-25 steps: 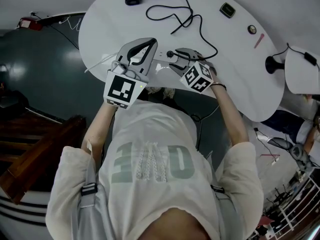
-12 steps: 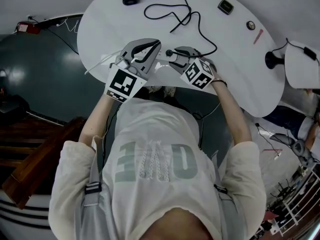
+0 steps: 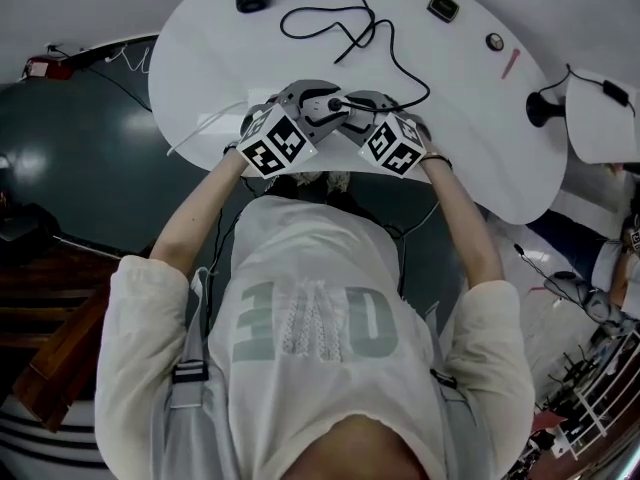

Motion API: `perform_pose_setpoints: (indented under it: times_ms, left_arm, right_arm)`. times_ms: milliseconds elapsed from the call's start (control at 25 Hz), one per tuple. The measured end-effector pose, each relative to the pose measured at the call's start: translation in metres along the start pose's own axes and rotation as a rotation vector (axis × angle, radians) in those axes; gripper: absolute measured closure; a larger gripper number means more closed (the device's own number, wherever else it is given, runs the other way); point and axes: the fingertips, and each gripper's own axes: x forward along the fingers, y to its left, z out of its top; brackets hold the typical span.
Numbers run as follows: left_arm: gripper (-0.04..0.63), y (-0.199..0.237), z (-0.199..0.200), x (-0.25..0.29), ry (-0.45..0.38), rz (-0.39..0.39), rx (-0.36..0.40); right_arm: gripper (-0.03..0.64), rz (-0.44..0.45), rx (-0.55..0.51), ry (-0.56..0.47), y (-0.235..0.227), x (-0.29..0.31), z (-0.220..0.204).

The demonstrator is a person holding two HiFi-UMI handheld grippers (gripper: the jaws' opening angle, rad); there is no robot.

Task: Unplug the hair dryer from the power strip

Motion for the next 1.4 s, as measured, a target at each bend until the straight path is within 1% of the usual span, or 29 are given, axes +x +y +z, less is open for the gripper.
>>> perform_pose_setpoints:
  times_ms: [120, 160, 200, 280, 320, 360, 520, 560, 600, 720, 760, 880, 920, 960, 1000, 1080, 1120, 1160, 1200, 1240, 1320, 1400]
  left_arm:
    - [0.425, -0.002, -0.006, 0.016, 0.020, -0.001, 0.024]
    - [0.451, -0.002, -0.008, 0.021, 0.035, 0.000, 0.042]
    - [0.511, -0.002, -0.010, 0.024, 0.047, 0.006, 0.064]
    - [0.534, -0.003, -0.010, 0.027, 0.053, 0.009, 0.087]
    - [0.538, -0.003, -0.010, 0.027, 0.046, 0.001, 0.073]
    - [0.541, -0.003, -0.009, 0.027, 0.032, -0.012, 0.039]
    - [0.567, 0.007, -0.006, 0.025, -0.032, -0.048, -0.177]
    - [0.575, 0.009, -0.005, 0.024, -0.039, -0.051, -0.217]
    - [0.575, 0.010, -0.004, 0.023, -0.042, -0.049, -0.232]
    - [0.578, 0.011, -0.005, 0.024, -0.047, -0.015, -0.203]
    - [0.578, 0.012, -0.006, 0.024, -0.048, -0.008, -0.211]
    - [0.578, 0.013, -0.006, 0.022, -0.055, -0.007, -0.295]
    - [0.578, 0.011, -0.005, 0.021, -0.060, -0.002, -0.287]
    - [0.580, 0.011, 0.002, 0.018, -0.085, 0.010, -0.256]
    - [0.580, 0.014, 0.020, 0.011, -0.149, 0.031, -0.225]
    - [0.580, 0.039, 0.090, -0.014, -0.360, 0.110, -0.159]
    - [0.580, 0.058, 0.127, -0.026, -0.444, 0.160, -0.110]
    - [0.578, 0.075, 0.155, -0.035, -0.494, 0.199, -0.069]
    - [0.578, 0.088, 0.171, -0.041, -0.519, 0.221, -0.047]
    - [0.578, 0.094, 0.179, -0.046, -0.527, 0.228, -0.037]
    - [0.578, 0.097, 0.179, -0.052, -0.521, 0.231, -0.027]
    - [0.578, 0.094, 0.171, -0.054, -0.502, 0.229, -0.022]
  right_arm:
    - [0.376, 0.000, 0.002, 0.004, 0.000, 0.000, 0.000]
    - [0.376, -0.001, 0.003, 0.006, 0.000, 0.000, 0.000]
    - [0.376, -0.001, 0.004, 0.008, 0.000, 0.000, 0.000]
    - [0.376, 0.000, 0.007, 0.012, 0.000, 0.000, 0.001]
    - [0.377, 0.001, 0.008, 0.013, 0.000, 0.000, 0.000]
    - [0.377, 0.002, 0.011, 0.015, 0.000, 0.000, 0.000]
    - [0.377, 0.016, 0.037, 0.016, 0.000, 0.000, -0.001]
    - [0.377, 0.019, 0.047, 0.016, -0.001, 0.000, -0.001]
    - [0.377, 0.021, 0.056, 0.017, 0.000, 0.000, -0.001]
    - [0.377, 0.027, 0.074, 0.016, 0.001, 0.001, -0.002]
    - [0.377, 0.031, 0.082, 0.014, 0.001, 0.001, -0.002]
    - [0.379, 0.045, 0.079, 0.023, 0.002, 0.001, -0.002]
    - [0.379, 0.051, 0.070, 0.033, 0.002, 0.001, -0.002]
    - [0.379, 0.057, 0.063, 0.041, 0.003, 0.001, -0.002]
    - [0.379, 0.063, 0.059, 0.045, 0.003, 0.002, -0.002]
    - [0.379, 0.071, 0.057, 0.042, 0.001, 0.003, -0.003]
    - [0.379, 0.072, 0.057, 0.040, 0.000, 0.003, -0.004]
    - [0.379, 0.071, 0.058, 0.040, 0.000, 0.003, -0.005]
    - [0.379, 0.070, 0.061, 0.044, 0.001, 0.002, -0.006]
    - [0.379, 0.070, 0.064, 0.047, 0.003, 0.002, -0.007]
    - [0.379, 0.067, 0.069, 0.051, 0.004, 0.001, -0.007]
    - [0.379, 0.066, 0.070, 0.051, 0.004, 0.002, -0.005]
